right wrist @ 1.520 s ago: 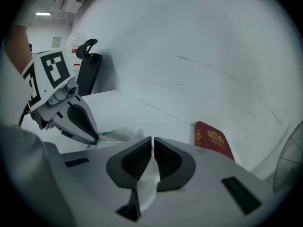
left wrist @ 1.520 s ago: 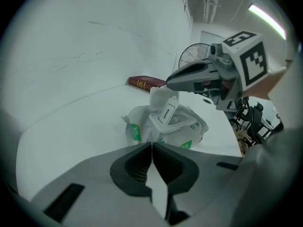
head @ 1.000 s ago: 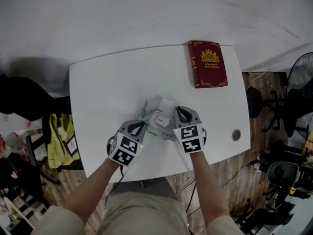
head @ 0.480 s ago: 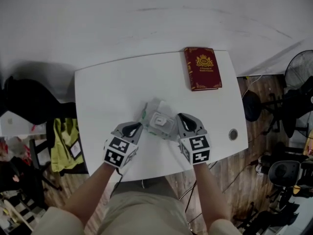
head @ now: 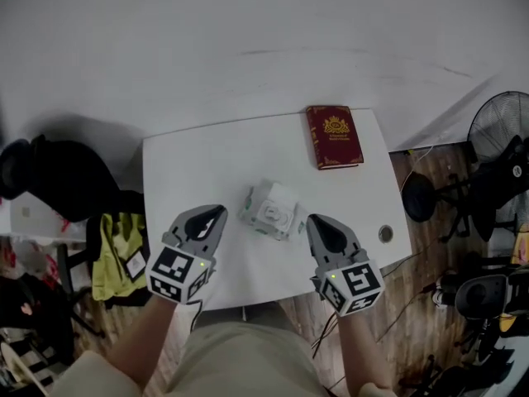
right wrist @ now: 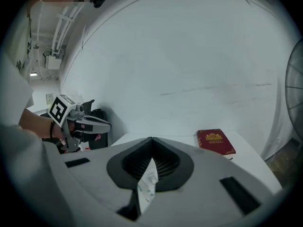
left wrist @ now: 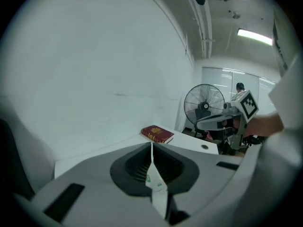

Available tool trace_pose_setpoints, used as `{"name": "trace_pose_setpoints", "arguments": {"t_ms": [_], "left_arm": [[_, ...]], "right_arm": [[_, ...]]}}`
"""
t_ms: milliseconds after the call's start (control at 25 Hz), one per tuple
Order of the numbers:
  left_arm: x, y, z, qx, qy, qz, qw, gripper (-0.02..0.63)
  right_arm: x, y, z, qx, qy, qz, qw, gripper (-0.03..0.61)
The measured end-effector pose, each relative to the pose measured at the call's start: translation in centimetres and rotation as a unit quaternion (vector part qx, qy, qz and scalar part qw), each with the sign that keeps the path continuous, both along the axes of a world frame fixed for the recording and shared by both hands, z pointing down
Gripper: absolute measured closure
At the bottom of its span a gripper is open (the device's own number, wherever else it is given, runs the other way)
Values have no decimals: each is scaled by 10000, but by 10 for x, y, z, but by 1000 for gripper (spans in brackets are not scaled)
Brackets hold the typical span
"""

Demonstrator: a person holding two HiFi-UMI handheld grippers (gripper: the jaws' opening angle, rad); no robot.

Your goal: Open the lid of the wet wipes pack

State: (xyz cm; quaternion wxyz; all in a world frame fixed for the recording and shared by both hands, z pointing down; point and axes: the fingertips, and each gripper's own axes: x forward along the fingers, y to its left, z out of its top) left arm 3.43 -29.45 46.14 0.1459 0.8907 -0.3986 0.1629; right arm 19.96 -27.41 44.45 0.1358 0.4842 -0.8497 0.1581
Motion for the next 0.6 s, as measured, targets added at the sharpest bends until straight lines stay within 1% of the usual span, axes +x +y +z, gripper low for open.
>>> {"name": "trace_pose_setpoints", "arguments": {"t_ms": [120, 240, 440, 600], "left_arm": [[-7, 8, -35, 375, 58, -22, 9993, 583], [-15, 17, -58, 608, 26, -53, 9981, 583], [-21, 26, -92, 884, 192, -81, 9959, 583], [-26, 33, -109, 1013, 235, -112, 9945, 583]], "right_arm": [[-5, 12, -33, 235, -151, 22, 9996, 555], [-10, 23, -65, 517, -224, 14, 9984, 555], [-16, 39, -108, 951, -322, -43, 9949, 555], [-23, 53, -123, 1139, -301, -87, 9930, 557]]}}
